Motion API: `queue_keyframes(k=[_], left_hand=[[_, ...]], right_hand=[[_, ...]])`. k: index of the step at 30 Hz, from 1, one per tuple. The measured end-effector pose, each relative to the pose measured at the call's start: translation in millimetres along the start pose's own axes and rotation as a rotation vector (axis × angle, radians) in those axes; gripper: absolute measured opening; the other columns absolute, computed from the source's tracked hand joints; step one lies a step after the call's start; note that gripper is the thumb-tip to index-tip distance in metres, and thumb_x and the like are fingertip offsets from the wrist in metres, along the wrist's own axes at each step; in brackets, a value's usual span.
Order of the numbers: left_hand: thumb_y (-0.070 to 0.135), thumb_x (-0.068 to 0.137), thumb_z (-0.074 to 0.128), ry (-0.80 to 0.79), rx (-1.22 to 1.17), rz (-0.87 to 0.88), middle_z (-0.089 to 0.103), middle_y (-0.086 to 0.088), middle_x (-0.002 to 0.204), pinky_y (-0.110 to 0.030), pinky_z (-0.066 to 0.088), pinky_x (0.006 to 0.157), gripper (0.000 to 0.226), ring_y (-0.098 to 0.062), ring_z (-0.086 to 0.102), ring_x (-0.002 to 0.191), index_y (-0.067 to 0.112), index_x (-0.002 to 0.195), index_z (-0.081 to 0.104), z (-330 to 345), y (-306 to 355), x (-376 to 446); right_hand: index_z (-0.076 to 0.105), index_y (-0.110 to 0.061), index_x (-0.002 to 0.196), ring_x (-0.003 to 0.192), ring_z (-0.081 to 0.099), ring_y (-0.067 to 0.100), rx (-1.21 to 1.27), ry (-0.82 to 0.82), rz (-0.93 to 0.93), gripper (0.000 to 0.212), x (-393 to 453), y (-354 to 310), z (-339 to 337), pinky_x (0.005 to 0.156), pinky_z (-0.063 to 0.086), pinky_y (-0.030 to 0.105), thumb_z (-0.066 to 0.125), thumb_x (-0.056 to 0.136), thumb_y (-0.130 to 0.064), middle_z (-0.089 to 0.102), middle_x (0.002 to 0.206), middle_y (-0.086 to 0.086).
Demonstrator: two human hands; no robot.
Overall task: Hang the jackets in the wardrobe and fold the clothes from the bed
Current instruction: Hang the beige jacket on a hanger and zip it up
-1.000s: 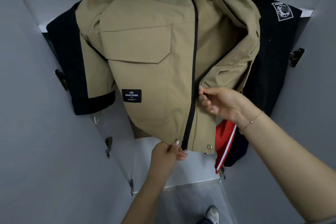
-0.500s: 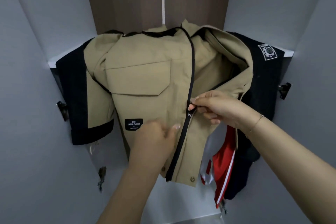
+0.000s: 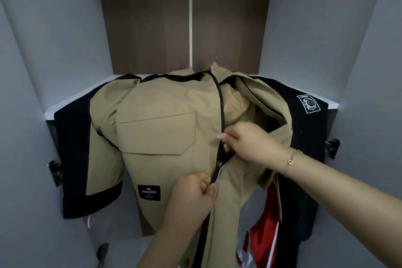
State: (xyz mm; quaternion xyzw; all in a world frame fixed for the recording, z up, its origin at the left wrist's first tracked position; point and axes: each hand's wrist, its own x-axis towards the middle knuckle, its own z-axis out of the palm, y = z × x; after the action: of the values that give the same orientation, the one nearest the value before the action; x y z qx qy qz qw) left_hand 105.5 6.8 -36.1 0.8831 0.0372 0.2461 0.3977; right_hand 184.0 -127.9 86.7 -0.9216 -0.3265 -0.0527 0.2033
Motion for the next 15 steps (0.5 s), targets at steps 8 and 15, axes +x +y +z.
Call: queue_keyframes(k=[8,15], left_hand=[[0.031,0.091,0.063,-0.24,0.134,-0.058,0.036,0.002,0.055,-0.024,0.032,0.055,0.043,-0.011,0.035,0.054,0.017,0.059,0.039,-20.7,0.2,6.0],[0.035,0.093,0.062,-0.594,0.313,-0.108,0.052,0.0,0.061,-0.019,0.038,0.055,0.038,-0.004,0.059,0.054,0.019,0.062,0.047,-47.4,10.5,10.6]], right_hand=[[0.043,-0.016,0.071,0.074,0.058,0.029,-0.644,0.278,-0.222,0.037,34.0,-0.9,-40.6,0.06,0.04,0.036,0.039,0.105,-0.03,0.065,0.084,0.01],[0.069,-0.016,0.079,0.079,0.051,0.024,-0.933,0.569,-0.561,0.027,47.3,19.4,-67.9,0.071,0.017,0.03,0.055,0.098,-0.031,0.049,0.076,-0.002]])
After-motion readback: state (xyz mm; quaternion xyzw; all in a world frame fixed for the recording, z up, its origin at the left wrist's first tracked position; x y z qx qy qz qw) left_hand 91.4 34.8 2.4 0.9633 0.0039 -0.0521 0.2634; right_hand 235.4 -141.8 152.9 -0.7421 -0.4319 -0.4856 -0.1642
